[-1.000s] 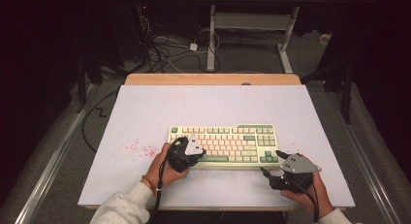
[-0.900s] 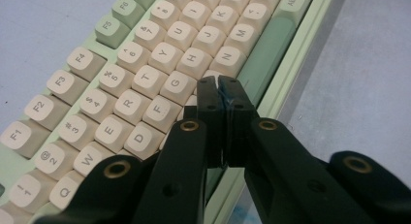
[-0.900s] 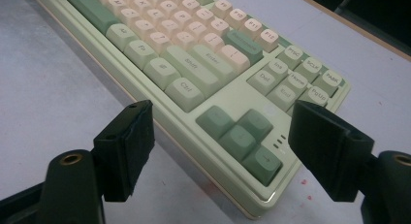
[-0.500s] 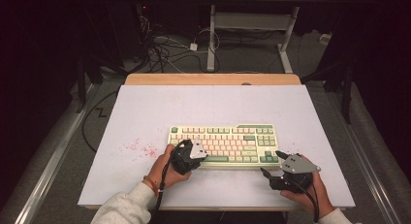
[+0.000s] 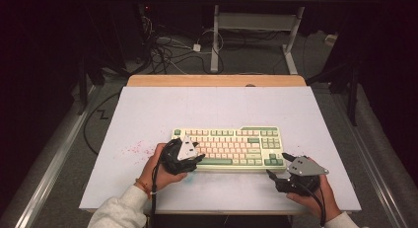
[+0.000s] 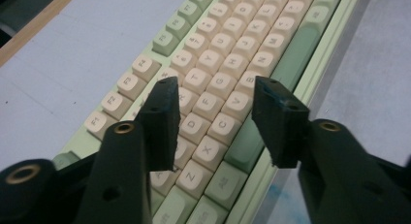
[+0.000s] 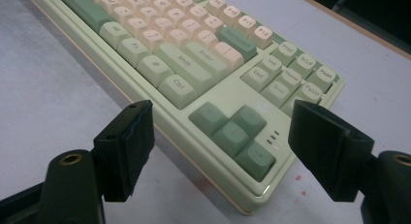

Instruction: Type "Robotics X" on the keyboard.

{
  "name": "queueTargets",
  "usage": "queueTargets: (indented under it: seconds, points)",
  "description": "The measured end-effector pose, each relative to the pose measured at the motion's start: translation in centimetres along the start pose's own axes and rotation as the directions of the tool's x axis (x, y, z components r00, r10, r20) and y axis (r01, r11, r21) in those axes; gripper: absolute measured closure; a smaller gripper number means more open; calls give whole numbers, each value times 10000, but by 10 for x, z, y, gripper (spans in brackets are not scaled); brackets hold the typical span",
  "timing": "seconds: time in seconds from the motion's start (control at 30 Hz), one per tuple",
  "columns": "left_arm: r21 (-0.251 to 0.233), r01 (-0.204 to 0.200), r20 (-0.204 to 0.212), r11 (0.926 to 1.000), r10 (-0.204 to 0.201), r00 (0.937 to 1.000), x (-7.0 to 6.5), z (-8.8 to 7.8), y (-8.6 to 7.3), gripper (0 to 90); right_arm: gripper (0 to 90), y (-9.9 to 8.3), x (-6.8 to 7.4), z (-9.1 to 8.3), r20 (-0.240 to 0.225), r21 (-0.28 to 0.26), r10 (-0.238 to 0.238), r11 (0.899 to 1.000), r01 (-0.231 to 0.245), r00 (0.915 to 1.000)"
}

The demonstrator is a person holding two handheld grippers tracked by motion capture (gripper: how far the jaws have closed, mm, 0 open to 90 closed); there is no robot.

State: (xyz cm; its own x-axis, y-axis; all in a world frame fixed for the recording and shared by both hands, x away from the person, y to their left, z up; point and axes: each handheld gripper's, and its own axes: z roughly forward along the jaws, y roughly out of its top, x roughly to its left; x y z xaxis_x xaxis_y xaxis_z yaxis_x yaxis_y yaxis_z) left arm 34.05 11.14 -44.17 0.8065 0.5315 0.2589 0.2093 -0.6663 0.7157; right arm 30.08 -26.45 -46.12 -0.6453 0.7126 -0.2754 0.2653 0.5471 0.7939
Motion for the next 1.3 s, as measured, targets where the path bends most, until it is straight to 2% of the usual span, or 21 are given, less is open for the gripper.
queueTargets:
  seconds: [0.13, 0.27, 0.33, 0.53, 0.77, 0.9, 1.07, 1.2, 1.3]
  points:
    - [-227, 212, -301, 9995, -219, 9993, 3, -7, -8, 308, 248, 0, -1, -1, 92, -7, 43, 10000, -43, 9999]
    - [-404, 378, -488, 9985, -398, 9980, 7, -17, -18, 239, 248, 0, -3, -1, 145, -26, 143, 9999, -143, 9998]
    - [-400, 351, -776, 9986, -381, 9963, 9, -21, -24, 209, 248, -1, -4, -1, 161, -26, 171, 9999, -171, 9997]
    - [-420, 695, -1149, 9967, -739, 9906, 12, -31, -41, 191, 248, 0, -5, -2, 201, -59, 262, 9996, -261, 9995]
    - [80, 602, -1547, 9982, -582, 9863, 11, -34, -57, 191, 254, 1, -7, -3, 281, -2, 246, 9997, -246, 9993]
    - [146, 676, -1625, 9976, -644, 9846, 11, -36, -64, 191, 267, 1, -8, -5, 258, -66, 289, 9996, -287, 9992]
    - [290, 870, -1637, 9958, -812, 9832, 10, -38, -72, 191, 291, 2, -11, -9, -136, -358, 451, 9983, -455, 9989]
    - [384, 1035, -1625, 9939, -960, 9820, 8, -40, -78, 191, 359, 3, -11, -10, -162, -326, 488, 9983, -493, 9987]
    - [474, 1107, -1571, 9927, -1020, 9823, 6, -41, -81, 191, 450, 6, -12, -10, -253, -326, 428, 9985, -436, 9988]
